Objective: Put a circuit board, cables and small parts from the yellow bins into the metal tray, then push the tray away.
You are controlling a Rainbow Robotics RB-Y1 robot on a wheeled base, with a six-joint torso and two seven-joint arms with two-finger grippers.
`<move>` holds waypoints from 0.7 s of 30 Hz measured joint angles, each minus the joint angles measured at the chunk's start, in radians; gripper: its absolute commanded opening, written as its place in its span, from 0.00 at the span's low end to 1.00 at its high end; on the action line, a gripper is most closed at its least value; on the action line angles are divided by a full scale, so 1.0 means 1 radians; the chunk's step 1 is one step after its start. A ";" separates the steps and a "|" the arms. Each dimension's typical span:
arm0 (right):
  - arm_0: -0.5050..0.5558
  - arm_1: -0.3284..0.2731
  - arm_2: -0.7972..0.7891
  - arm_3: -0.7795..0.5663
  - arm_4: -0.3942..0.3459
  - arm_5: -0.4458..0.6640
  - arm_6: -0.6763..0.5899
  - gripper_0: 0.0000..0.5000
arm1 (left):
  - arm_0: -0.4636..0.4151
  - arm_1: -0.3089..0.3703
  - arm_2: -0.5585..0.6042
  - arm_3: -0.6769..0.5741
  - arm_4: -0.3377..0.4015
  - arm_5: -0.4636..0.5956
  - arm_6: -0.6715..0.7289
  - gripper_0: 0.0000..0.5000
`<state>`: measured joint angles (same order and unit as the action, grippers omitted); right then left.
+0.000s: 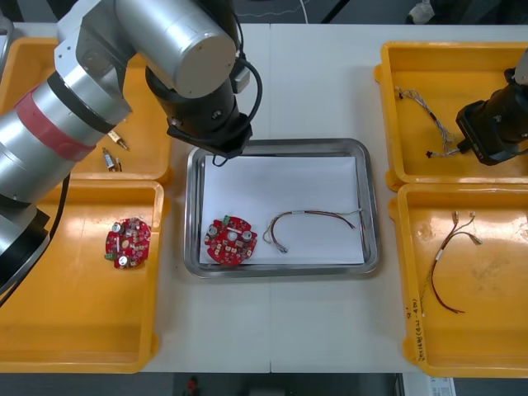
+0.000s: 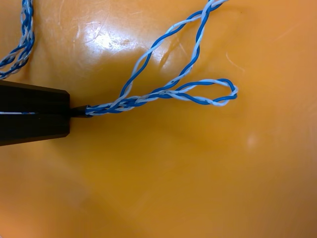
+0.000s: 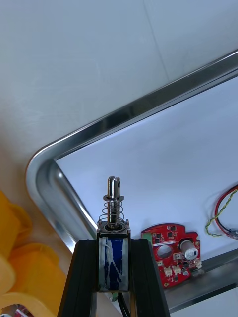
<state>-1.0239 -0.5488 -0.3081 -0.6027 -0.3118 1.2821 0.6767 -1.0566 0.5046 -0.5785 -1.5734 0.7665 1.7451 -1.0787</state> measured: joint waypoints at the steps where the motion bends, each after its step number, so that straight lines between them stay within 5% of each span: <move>1: -0.001 0.000 0.000 0.001 0.000 0.000 0.000 0.00 | 0.000 -0.002 -0.012 0.002 0.001 -0.010 0.010 0.00; 7: -0.004 0.000 0.000 -0.006 0.005 0.022 0.000 0.00 | 0.000 -0.016 -0.086 0.072 0.030 -0.098 0.038 0.00; 21: -0.004 -0.001 0.004 -0.270 0.038 0.330 0.000 0.00 | 0.000 -0.021 -0.227 0.195 0.076 -0.193 0.038 0.00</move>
<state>-1.0274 -0.5498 -0.3041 -0.8725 -0.2742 1.6117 0.6771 -1.0570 0.4835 -0.8055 -1.3785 0.8424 1.5523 -1.0406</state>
